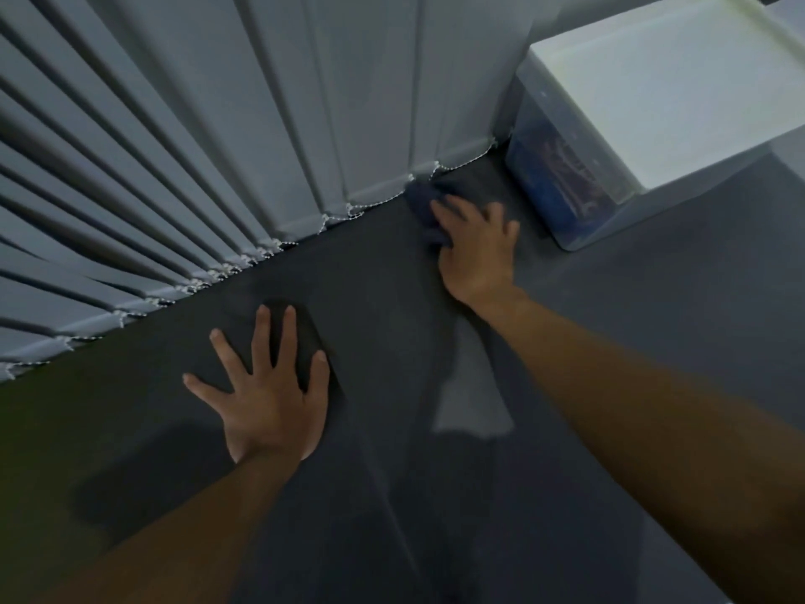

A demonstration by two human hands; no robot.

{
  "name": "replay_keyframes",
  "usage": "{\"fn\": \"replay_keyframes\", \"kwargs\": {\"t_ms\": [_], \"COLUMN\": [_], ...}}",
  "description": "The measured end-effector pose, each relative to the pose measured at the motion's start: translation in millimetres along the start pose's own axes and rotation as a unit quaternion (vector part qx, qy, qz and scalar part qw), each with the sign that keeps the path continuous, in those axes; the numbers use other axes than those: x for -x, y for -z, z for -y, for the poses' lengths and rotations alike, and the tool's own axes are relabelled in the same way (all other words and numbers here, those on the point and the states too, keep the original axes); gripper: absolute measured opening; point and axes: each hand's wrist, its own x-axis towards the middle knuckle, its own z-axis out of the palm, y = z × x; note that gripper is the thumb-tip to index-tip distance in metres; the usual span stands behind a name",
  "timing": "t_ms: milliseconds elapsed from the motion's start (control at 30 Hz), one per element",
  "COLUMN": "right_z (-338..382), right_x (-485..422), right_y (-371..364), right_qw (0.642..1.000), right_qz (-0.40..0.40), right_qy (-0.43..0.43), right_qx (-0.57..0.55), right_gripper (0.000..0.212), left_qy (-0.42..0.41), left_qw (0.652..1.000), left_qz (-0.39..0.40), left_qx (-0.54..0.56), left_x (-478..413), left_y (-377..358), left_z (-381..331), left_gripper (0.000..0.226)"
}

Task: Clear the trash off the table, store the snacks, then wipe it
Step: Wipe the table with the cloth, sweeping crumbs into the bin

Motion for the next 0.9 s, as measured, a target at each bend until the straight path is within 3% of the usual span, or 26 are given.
{"fn": "replay_keyframes", "kwargs": {"t_ms": [67,100,133,267,300,333,400,467,500,567,633,700,733,767,833,900], "right_z": [12,25,37,52,43,34,22,28,38,62,77,72,66,62,63,84], "right_x": [2,11,23,86,92,92,89,99,108,138,173,191,194,196,201,213], "right_y": [0,0,0,-2,-1,1,3,3,3,-1,-4,-3,-1,0,0,2], "right_qw": [0.994,0.992,0.993,0.976,0.971,0.975,0.995,0.992,0.988,0.992,0.989,0.972,0.973,0.983,0.998,0.988], "right_qz": [-0.008,-0.012,-0.014,0.026,0.033,0.029,-0.011,-0.048,-0.054,-0.046,-0.026,0.005,0.008,-0.001,-0.036,-0.046], "right_qy": [-0.099,-0.106,-0.081,0.193,0.220,0.203,0.063,-0.082,-0.110,-0.053,0.104,0.214,0.214,0.170,0.002,-0.121], "right_qx": [-0.050,-0.068,-0.084,-0.096,-0.090,-0.082,-0.076,-0.085,-0.096,-0.107,-0.106,-0.098,-0.084,-0.065,-0.052,-0.082], "right_gripper": [0.057,0.058,0.058,0.056,0.055,0.052,0.049,0.053,0.055,0.054,0.050,0.049,0.048,0.049,0.051,0.057], "left_qy": [0.002,0.003,0.003,-0.001,-0.005,-0.011,-0.022,-0.031,-0.034,-0.040,-0.047,-0.086,-0.119,-0.155,-0.209,-0.220], "left_qw": [1.000,1.000,1.000,1.000,1.000,1.000,0.999,0.997,0.996,0.988,0.974,0.969,0.970,0.971,0.969,0.971], "left_qz": [0.000,-0.001,0.000,0.002,0.002,-0.001,-0.004,-0.001,0.000,-0.002,-0.003,0.007,0.010,0.009,0.004,-0.005], "left_qx": [0.001,0.002,0.003,0.015,0.019,0.022,0.036,0.064,0.084,0.149,0.224,0.232,0.211,0.184,0.131,0.093], "left_x": [0,0,0,-3,-3,-3,-2,-2,-2,1,3,9,13,19,34,51], "left_y": [0,0,0,1,0,0,1,4,5,8,11,13,13,13,9,3], "left_z": [1,1,2,2,3,3,5,8,11,16,25,38,47,56,79,101], "left_gripper": [0.064,0.064,0.064,0.061,0.060,0.060,0.061,0.064,0.066,0.071,0.071,0.064,0.061,0.059,0.056,0.057]}}
